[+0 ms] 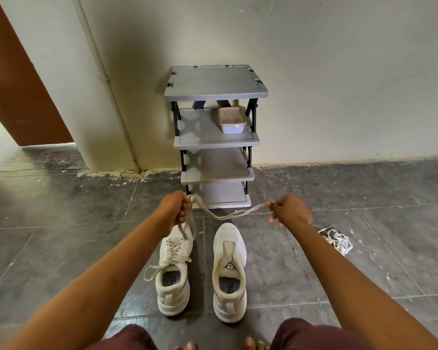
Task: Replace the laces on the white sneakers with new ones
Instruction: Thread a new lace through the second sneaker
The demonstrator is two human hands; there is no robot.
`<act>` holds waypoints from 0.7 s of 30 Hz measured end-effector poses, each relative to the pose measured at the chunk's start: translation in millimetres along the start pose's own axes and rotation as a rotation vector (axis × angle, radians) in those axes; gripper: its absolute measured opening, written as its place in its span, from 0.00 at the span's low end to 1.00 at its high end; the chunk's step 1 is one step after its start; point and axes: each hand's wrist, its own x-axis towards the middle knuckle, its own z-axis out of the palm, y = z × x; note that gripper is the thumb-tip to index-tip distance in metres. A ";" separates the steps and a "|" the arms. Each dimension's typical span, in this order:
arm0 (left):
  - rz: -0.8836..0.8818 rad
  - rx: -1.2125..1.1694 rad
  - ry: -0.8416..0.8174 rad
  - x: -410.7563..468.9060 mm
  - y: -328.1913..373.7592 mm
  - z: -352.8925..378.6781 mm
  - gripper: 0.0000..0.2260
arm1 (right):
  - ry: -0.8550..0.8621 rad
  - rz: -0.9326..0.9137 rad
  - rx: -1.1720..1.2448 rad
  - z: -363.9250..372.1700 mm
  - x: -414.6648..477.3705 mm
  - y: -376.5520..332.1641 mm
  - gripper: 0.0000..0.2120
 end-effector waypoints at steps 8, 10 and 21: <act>0.169 0.003 -0.218 -30.8 20.3 40.5 0.05 | -0.327 -0.203 0.172 6.5 -25.0 -41.5 0.21; 0.187 0.014 -0.222 -29.7 20.0 47.5 0.04 | -0.420 -0.203 0.332 10.3 -28.1 -52.0 0.18; 0.139 -0.186 -0.173 6.2 -2.6 70.0 0.05 | -0.407 -0.138 0.837 37.4 -19.7 -48.7 0.05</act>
